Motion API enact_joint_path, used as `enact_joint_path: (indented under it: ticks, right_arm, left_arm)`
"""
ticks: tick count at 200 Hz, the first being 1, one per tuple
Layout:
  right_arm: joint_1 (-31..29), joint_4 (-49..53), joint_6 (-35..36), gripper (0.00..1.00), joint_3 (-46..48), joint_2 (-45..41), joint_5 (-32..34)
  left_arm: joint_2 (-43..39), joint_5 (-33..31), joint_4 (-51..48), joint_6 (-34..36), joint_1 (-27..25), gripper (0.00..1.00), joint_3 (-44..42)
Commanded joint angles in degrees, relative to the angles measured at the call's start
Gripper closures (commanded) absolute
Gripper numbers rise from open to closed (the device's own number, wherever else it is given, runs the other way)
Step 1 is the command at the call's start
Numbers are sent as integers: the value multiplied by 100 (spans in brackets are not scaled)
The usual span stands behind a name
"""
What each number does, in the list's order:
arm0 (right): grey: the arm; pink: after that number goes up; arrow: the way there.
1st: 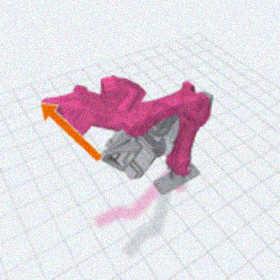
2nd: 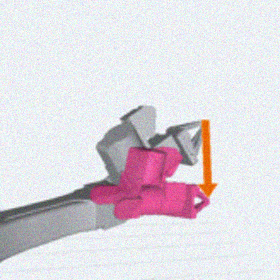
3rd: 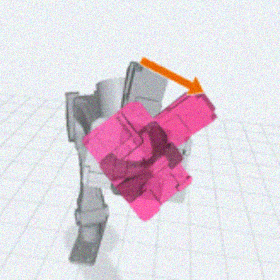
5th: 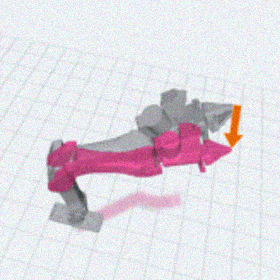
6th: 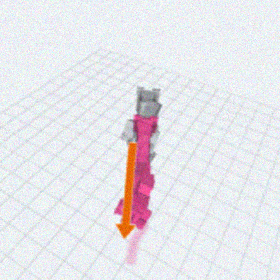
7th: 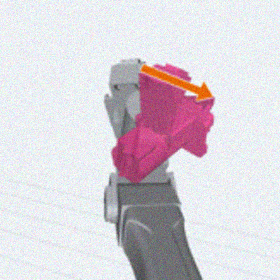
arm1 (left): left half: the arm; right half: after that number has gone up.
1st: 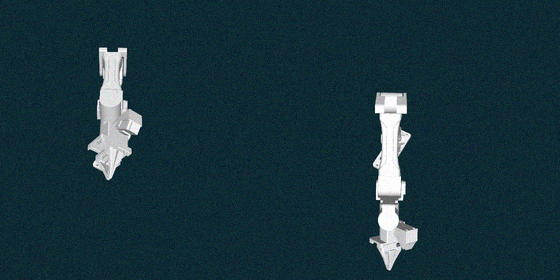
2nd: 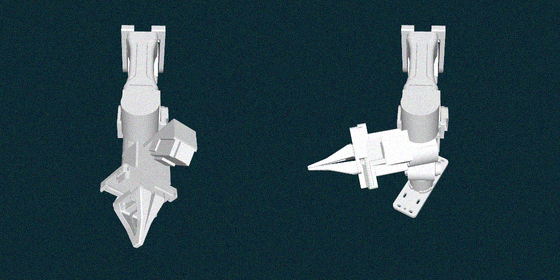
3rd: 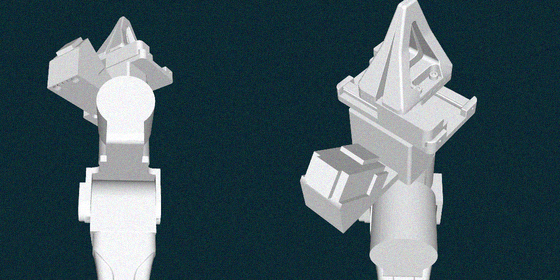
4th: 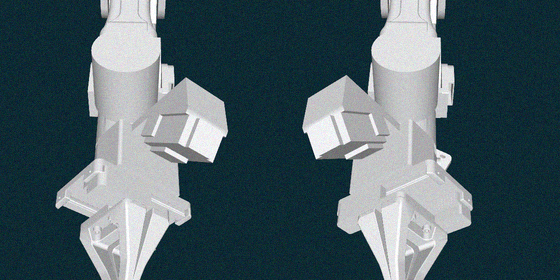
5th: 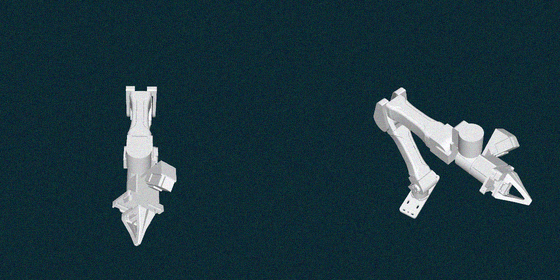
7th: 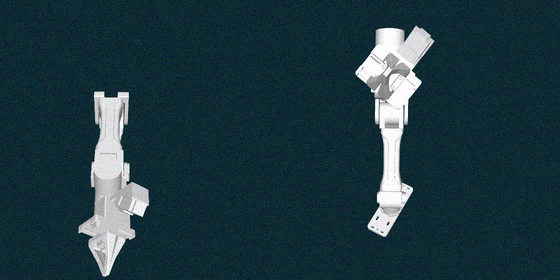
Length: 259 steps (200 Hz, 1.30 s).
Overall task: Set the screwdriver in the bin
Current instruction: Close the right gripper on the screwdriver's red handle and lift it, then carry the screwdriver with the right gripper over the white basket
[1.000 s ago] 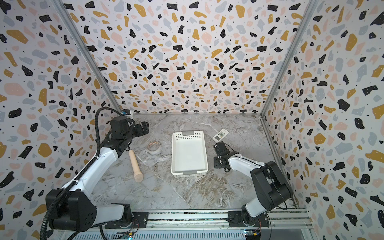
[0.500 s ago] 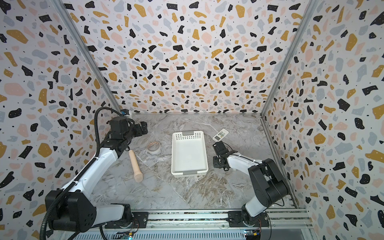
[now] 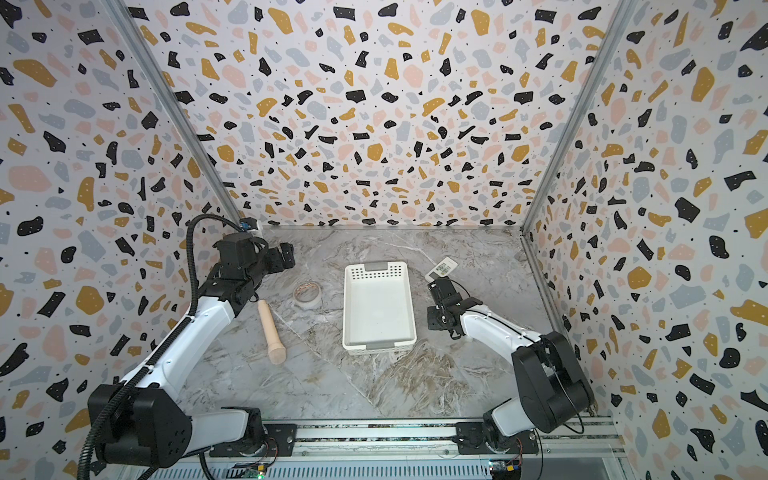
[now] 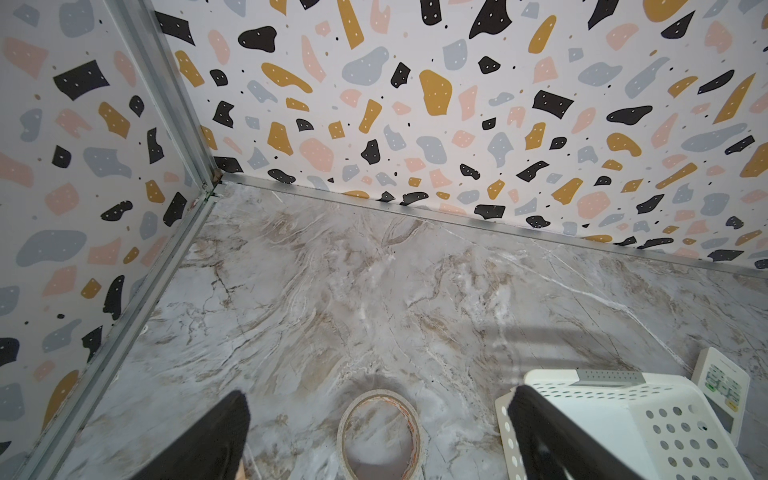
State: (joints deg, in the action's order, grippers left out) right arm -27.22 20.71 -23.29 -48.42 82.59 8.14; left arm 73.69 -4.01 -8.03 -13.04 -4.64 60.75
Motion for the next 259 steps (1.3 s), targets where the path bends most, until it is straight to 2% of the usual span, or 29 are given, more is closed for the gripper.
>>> enact_joint_path:
  ticks: [1,66,96,121,195,259]
  right_arm:
    - [21,329,50,81,-259,-324,144]
    - [-5,443,42,81,-426,-466,30]
    - [-240,924,45,82,-1016,-507,374]
    - [-523,1033,23,81,-1477,-468,343]
    - [-1828,585,-226,81,-2483,903,274]
    - [-2028,204,-282,80,-2586,1932,-57]
  left_arm:
    - [-49,-13,48,46,-28,0,-11]
    - [-17,-12,50,44,-28,0,-11]
    - [-8,-12,47,39,-23,0,-13]
    - [10,-10,46,39,-27,0,-11]
    - [60,-3,35,55,-28,0,-11]
    - [30,1,32,73,-28,0,-12]
